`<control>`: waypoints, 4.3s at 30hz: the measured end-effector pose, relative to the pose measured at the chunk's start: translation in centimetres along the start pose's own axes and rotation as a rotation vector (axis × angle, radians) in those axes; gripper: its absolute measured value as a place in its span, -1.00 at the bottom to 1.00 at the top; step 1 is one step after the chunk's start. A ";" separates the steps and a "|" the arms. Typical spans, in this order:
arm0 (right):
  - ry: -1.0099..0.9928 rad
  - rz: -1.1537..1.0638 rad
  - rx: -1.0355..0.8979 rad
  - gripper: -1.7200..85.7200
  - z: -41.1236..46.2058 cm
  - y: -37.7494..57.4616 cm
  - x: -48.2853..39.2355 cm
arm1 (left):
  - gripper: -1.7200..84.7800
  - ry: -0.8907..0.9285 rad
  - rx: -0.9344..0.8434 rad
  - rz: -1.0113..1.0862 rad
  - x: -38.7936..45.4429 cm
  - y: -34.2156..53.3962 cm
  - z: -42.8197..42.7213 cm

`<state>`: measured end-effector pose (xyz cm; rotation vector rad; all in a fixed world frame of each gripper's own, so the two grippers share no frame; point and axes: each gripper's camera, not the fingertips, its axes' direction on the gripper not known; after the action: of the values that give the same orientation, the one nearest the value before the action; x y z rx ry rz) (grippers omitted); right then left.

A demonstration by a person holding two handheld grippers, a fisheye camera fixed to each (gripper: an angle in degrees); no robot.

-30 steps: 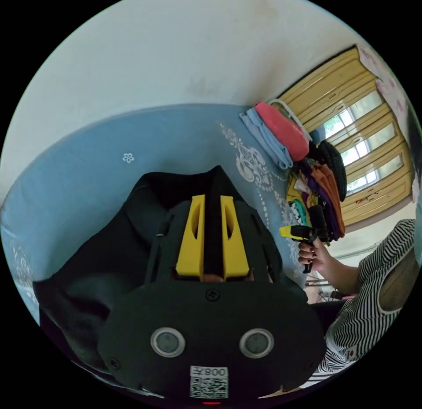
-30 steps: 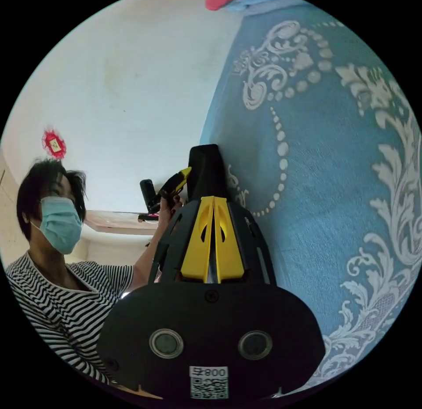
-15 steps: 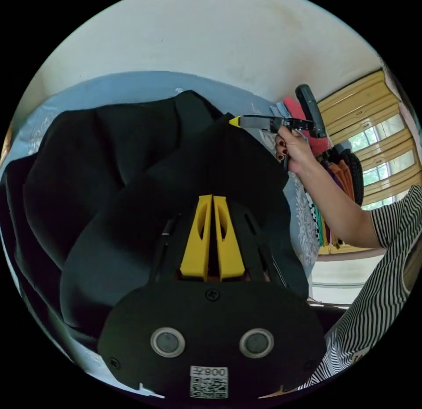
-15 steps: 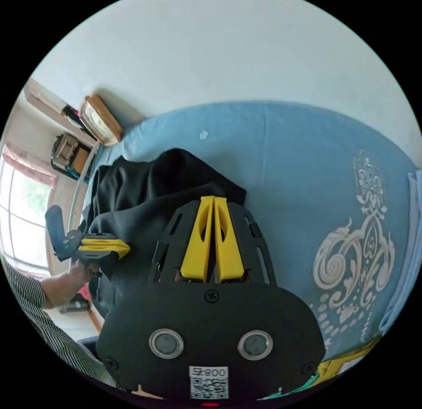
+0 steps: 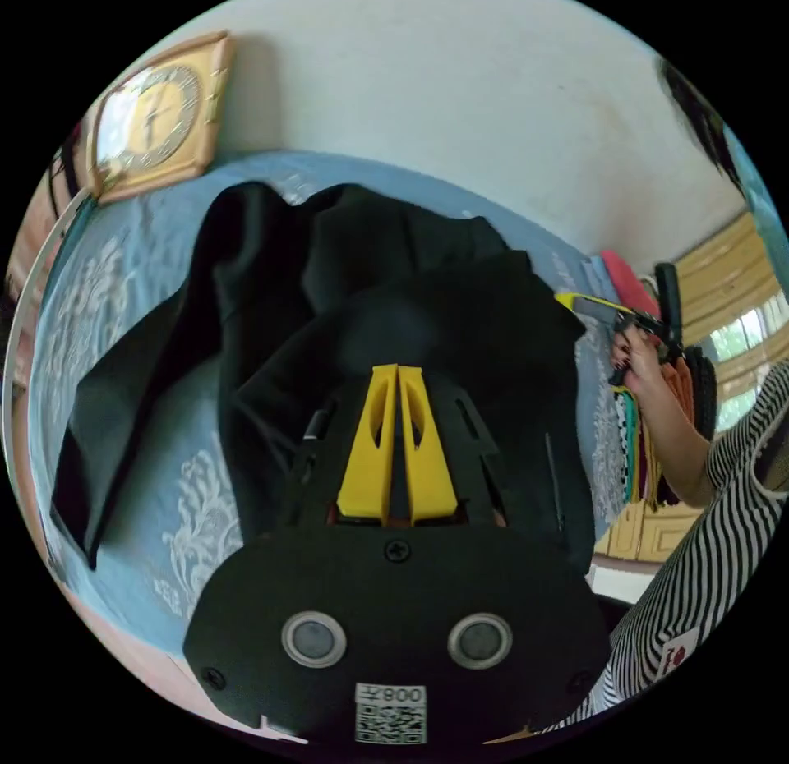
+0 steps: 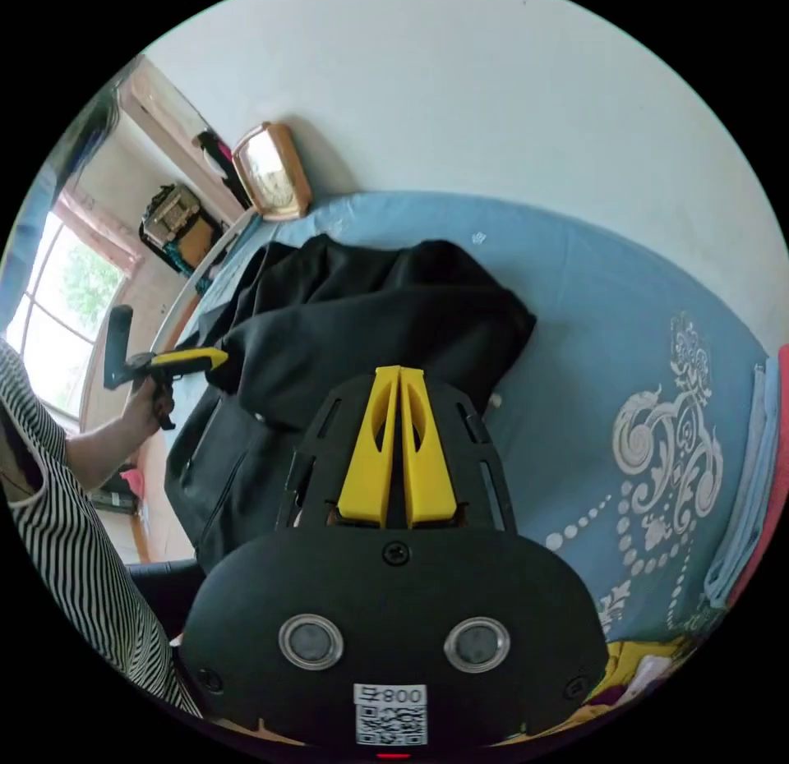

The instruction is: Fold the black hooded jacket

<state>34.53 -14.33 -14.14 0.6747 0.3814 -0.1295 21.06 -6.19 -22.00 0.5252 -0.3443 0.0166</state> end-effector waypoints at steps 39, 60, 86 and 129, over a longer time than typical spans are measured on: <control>-0.305 0.026 -0.101 -0.96 -4.9 -7.1 -14.9 | -0.81 -0.710 -0.347 -0.037 -13.2 17.9 -12.1; -0.844 -0.023 -0.303 -0.84 2.2 -13.1 -26.7 | -0.94 -0.147 -0.089 -0.106 -10.2 22.0 -21.3; -0.769 -0.008 -0.495 -0.94 -1.2 -18.6 -23.4 | -0.78 0.663 0.102 -0.541 -26.2 31.4 -18.2; -0.356 0.007 -0.607 -0.95 -11.3 -19.0 5.5 | -0.89 1.162 -0.124 -0.379 -15.1 10.1 6.7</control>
<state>31.67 -21.91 -35.41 0.0474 0.0624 -0.1162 3.60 0.28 -16.58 0.3774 0.8852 -0.0650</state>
